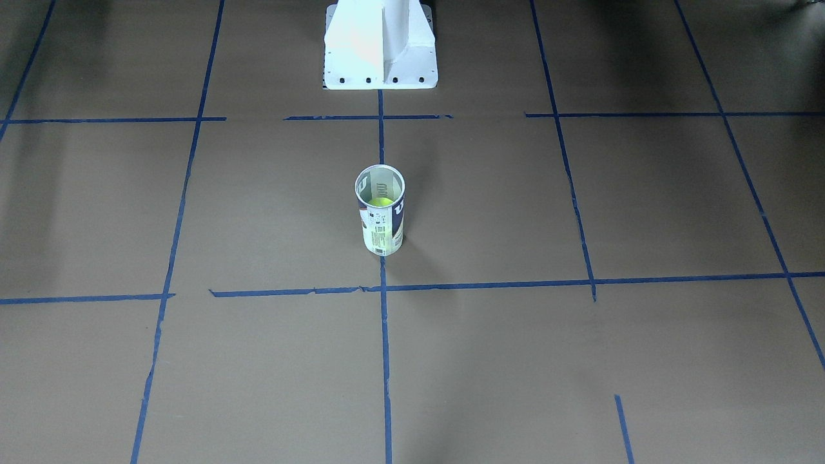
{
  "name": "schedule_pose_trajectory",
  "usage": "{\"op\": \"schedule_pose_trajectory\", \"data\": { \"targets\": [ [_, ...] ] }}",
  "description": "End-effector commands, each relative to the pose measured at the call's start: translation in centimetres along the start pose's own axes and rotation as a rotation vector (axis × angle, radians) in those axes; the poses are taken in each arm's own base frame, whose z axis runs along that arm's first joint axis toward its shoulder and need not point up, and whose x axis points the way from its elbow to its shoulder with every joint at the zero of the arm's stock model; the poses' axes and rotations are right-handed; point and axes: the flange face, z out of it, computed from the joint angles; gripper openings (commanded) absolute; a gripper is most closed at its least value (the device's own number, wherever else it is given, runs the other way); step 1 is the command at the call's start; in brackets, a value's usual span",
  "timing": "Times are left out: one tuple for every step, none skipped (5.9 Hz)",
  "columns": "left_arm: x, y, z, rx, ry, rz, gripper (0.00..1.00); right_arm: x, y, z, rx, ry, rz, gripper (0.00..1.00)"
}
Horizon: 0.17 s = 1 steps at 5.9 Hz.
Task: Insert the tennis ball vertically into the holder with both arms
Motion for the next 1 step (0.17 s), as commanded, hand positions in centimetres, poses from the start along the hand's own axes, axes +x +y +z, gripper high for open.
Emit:
{"op": "schedule_pose_trajectory", "data": {
  "targets": [
    [-0.04,0.00,0.10,-0.002,0.000,-0.001,1.00,-0.03,-0.02,0.01,0.000,-0.002,-0.001,1.00]
  ]
}}
